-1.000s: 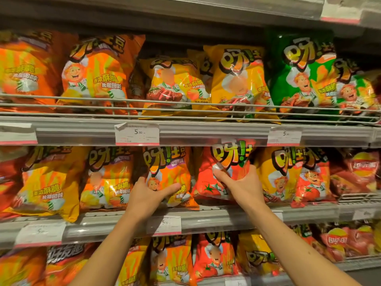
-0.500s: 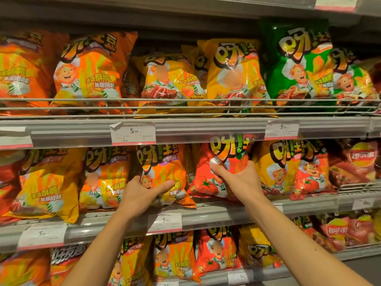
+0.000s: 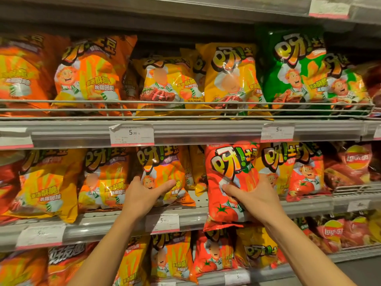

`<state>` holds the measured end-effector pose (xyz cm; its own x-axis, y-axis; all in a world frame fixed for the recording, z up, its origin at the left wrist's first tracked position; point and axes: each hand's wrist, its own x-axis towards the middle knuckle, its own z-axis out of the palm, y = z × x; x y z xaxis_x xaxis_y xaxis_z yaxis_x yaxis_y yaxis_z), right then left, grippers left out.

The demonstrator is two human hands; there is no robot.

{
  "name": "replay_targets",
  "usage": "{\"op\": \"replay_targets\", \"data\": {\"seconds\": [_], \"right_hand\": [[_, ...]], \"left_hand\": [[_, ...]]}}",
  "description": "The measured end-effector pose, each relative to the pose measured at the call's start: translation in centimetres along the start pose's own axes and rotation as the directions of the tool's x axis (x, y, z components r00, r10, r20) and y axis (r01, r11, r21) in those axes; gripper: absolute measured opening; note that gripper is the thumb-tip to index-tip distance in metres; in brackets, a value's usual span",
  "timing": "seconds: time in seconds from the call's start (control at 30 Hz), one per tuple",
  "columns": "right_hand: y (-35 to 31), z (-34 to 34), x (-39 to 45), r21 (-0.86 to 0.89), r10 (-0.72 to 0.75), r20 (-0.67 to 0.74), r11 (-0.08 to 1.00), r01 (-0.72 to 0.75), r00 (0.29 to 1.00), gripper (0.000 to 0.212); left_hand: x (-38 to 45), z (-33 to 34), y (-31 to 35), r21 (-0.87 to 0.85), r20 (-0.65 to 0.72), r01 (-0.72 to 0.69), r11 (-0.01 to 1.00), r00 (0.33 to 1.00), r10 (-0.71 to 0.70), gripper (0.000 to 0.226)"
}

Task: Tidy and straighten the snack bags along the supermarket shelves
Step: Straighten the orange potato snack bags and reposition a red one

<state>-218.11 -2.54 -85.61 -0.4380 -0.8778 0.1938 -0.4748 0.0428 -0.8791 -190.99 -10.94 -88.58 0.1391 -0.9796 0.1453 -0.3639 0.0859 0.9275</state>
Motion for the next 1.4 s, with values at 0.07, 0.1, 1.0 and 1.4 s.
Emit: {"op": "replay_targets", "data": {"seconds": [0.07, 0.1, 1.0, 1.4], "right_hand": [[0.3, 0.0, -0.5, -0.004, -0.016, 0.02, 1.0, 0.017, 1.0, 0.092], [0.3, 0.2, -0.7, 0.002, -0.028, 0.036, 1.0, 0.028, 0.999, 0.087], [2.8, -2.2, -3.2, 0.144, 0.046, 0.148, 0.987, -0.067, 0.988, 0.094], [1.5, 0.8, -2.2, 0.148, -0.005, 0.099, 0.989, -0.009, 0.995, 0.099]], "left_hand": [[-0.3, 0.1, 0.2, -0.009, 0.003, -0.003, 1.0, 1.0, 0.003, 0.104], [-0.4, 0.0, 0.3, -0.019, 0.003, -0.004, 1.0, 1.0, 0.004, 0.107], [-1.7, 6.3, 3.1, -0.016, 0.018, -0.084, 0.996, 0.996, 0.084, 0.098], [-0.6, 0.9, 1.5, 0.12, 0.018, -0.036, 0.992, 0.999, 0.034, 0.103]]}}
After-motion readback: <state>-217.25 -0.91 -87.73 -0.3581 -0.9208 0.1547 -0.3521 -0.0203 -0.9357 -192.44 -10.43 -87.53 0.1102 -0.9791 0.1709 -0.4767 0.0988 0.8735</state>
